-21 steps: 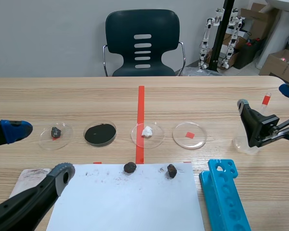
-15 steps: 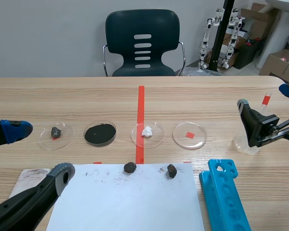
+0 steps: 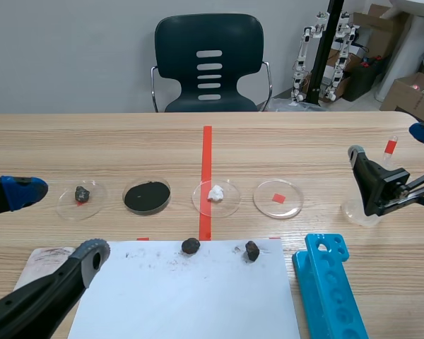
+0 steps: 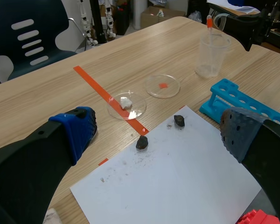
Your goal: Return to the home posture
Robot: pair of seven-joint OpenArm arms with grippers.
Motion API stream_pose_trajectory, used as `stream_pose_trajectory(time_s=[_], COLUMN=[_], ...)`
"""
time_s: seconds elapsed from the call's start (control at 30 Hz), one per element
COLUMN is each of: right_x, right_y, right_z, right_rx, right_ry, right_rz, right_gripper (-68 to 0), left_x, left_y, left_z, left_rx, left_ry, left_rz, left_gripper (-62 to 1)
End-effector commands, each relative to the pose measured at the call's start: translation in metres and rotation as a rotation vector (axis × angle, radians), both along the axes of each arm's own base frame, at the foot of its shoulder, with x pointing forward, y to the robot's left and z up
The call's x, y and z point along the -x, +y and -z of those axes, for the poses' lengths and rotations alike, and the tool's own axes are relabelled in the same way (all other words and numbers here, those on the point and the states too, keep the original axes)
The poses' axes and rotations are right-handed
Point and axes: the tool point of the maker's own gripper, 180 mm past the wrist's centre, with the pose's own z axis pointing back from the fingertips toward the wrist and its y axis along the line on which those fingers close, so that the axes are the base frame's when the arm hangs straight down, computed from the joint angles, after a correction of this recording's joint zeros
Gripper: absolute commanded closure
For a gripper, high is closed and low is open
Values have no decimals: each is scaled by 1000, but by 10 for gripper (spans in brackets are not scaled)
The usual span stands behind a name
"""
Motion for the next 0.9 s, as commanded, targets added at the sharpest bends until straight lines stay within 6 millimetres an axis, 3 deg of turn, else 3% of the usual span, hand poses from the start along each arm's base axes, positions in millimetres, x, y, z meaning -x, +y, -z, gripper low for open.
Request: stream_pose_trajectory(time_s=[0.0,0.3,0.53,0.87], right_x=[-5,-4,13,70], right_y=[-5,-4,5,60], right_z=[-12,-10,-15,-25], right_rx=[2,12,67,104], right_ry=[-36,-32,-13,84], right_rz=[5,-1,15,-164], right_gripper=[-593,-593,-593,-593], left_x=[-1,-1,-1,-1], left_y=[-1,-1,-1,-1], left_z=[-6,-6,-6,-6], left_rx=[25,25,25,25], left_ry=[-14,-14,-14,-14], left_rz=[-2,-2,-2,-2], left_gripper=[-559,-559,-559,-559])
